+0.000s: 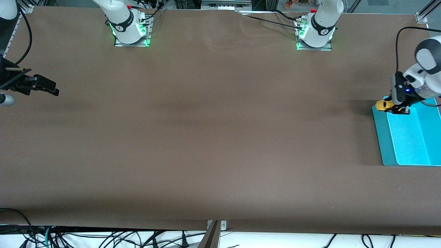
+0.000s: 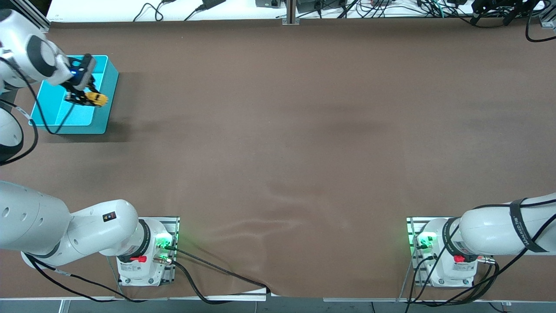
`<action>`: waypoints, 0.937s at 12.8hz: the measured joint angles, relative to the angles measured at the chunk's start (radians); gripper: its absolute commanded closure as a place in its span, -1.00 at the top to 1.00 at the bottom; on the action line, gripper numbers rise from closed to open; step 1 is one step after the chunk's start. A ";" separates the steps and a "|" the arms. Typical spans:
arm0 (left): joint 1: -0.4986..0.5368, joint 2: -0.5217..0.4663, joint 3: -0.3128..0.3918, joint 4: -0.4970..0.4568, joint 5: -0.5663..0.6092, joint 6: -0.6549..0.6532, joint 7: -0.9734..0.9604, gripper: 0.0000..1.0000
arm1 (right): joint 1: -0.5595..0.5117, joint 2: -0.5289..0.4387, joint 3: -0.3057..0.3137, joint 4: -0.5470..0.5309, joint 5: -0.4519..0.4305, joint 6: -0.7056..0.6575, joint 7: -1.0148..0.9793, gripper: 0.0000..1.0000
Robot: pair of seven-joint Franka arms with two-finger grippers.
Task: Wind and store yellow beetle car
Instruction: 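Lift the car with the left gripper and carry it over the box, then lower the held car into the cyan box with the left gripper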
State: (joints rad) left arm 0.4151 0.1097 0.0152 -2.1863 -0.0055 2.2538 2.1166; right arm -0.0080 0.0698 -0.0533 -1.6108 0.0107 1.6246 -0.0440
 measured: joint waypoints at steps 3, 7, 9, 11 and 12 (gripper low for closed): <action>0.068 0.069 0.002 0.069 0.000 -0.002 0.090 -0.44 | 0.000 0.000 0.000 0.000 0.000 -0.001 0.000 1.00; 0.151 0.268 0.002 0.231 0.000 0.000 0.145 -0.44 | 0.001 0.000 0.001 0.000 0.000 -0.001 0.000 1.00; 0.170 0.344 0.002 0.283 0.000 0.002 0.149 -0.45 | 0.001 0.000 0.001 0.000 0.000 -0.001 0.000 1.00; 0.171 0.380 -0.001 0.300 -0.025 0.009 0.147 -0.45 | 0.001 0.000 0.001 0.000 0.000 -0.001 0.000 1.00; 0.171 0.396 -0.004 0.310 -0.051 0.012 0.147 -0.45 | 0.001 0.000 0.001 0.000 0.000 -0.001 0.000 1.00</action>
State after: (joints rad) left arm 0.5862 0.5053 0.0116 -1.8762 -0.0563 2.2657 2.2634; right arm -0.0074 0.0699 -0.0527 -1.6108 0.0110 1.6237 -0.0440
